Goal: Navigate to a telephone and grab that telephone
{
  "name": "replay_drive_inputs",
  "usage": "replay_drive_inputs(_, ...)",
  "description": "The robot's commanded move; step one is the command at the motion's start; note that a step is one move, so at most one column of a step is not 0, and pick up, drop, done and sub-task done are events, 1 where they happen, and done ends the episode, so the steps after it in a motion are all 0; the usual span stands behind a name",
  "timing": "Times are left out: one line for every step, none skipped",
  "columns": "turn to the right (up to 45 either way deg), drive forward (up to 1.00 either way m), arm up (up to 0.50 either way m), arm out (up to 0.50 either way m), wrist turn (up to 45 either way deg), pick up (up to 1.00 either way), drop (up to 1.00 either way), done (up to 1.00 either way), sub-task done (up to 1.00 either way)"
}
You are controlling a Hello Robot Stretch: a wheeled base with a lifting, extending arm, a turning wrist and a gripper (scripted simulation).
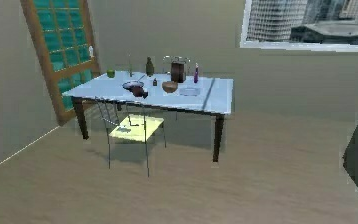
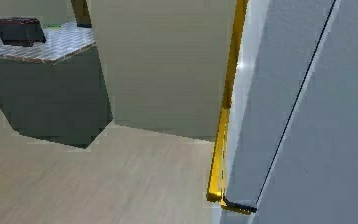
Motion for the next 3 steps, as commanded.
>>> replay_drive_inputs(0.0,0.95,0.0,0.0,0.0,0.0,0.0,0.0,0.0)
replay_drive_inputs(45.0,0.0,0.0,0.0,0.0,0.0,0.0,0.0,0.0)
replay_drive_inputs(3.0,0.0,0.0,0.0,0.0,0.0,0.0,0.0,0.0)
